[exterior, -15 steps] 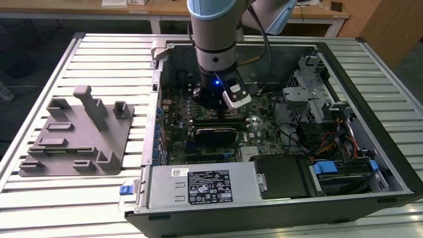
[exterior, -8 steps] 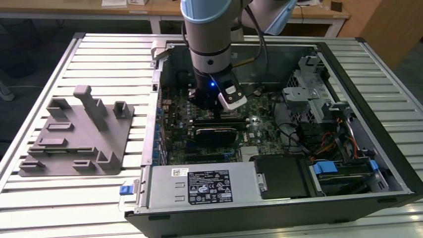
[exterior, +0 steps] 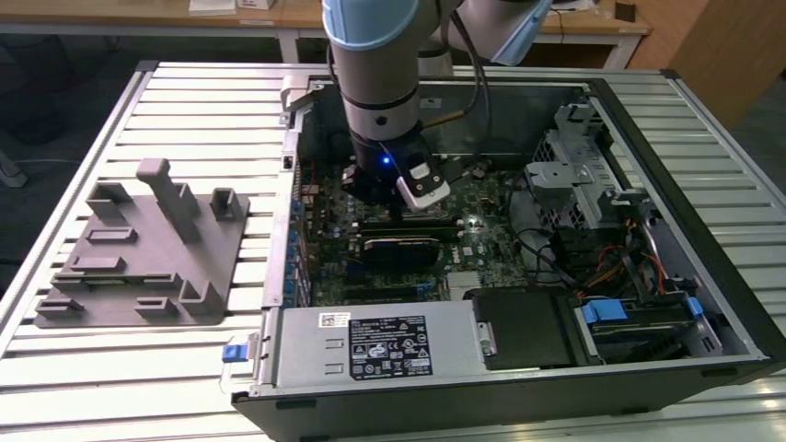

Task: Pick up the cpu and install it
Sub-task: 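Install the second cpu locking lever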

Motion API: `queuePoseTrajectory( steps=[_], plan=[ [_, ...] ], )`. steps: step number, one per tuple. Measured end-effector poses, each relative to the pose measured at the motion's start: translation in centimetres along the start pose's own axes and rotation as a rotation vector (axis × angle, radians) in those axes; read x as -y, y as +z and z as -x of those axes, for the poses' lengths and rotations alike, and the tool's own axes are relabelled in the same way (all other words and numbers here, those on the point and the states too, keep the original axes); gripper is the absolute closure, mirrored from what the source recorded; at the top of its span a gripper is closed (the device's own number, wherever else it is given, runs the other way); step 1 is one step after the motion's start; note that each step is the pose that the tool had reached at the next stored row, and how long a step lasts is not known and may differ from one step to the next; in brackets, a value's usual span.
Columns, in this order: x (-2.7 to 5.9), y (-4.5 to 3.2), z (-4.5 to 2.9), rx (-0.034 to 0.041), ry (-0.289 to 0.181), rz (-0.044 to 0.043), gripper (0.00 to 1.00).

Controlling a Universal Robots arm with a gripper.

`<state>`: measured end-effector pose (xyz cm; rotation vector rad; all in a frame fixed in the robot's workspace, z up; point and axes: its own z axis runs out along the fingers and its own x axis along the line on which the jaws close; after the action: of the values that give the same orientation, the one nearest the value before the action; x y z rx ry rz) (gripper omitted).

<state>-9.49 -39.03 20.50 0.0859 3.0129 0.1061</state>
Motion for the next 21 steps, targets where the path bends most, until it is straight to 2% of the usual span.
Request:
queuePoseTrajectory(
  steps=[3, 10, 18, 21],
  plan=[
    [0.16, -0.03, -0.34, -0.0011, -0.008, 0.0094, 0.89],
    [0.60, -0.08, -0.91, -0.0038, -0.016, 0.0475, 0.89],
    [1.28, -0.10, -1.23, -0.0044, -0.019, 0.0540, 0.89],
    [1.44, 0.01, -1.40, -0.0051, -0.020, 0.0628, 0.89]
  ],
)
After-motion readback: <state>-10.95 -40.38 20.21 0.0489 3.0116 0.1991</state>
